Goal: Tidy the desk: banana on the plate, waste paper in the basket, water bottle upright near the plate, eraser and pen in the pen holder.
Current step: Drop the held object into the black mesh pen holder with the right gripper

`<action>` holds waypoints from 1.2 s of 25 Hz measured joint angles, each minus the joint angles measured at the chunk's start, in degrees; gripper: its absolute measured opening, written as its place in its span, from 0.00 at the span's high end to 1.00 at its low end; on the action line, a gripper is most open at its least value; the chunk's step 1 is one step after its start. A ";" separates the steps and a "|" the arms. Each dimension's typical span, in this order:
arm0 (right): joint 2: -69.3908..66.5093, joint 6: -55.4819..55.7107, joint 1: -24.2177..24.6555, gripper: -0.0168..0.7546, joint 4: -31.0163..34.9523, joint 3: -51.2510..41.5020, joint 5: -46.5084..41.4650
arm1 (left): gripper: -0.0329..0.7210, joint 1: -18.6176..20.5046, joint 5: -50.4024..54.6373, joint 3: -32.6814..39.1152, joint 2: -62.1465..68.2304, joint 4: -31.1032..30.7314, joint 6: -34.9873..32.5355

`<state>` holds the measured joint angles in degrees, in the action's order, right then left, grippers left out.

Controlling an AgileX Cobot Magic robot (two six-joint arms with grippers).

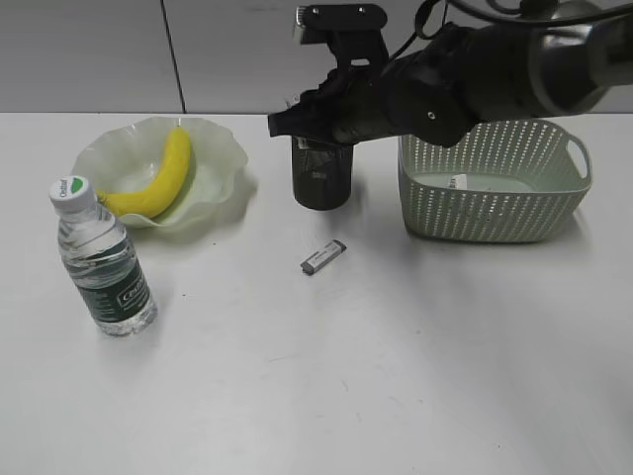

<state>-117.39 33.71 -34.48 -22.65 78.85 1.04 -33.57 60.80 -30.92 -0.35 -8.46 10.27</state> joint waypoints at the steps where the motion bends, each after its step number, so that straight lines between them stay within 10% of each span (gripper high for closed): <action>1: -1.20 0.00 0.26 0.72 -0.41 0.62 0.17 | 0.63 0.00 0.00 0.00 0.00 -0.05 0.00; 17: -5.25 0.00 3.25 0.72 -1.92 7.05 1.25 | 0.63 0.00 0.00 0.00 0.00 -0.17 0.00; 30: -3.61 0.00 3.37 0.52 -1.68 7.10 -2.17 | 0.63 0.00 0.00 0.00 0.00 -0.21 0.00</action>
<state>-120.99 33.71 -31.11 -24.33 85.95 -1.13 -33.57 60.80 -30.92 -0.35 -8.68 10.27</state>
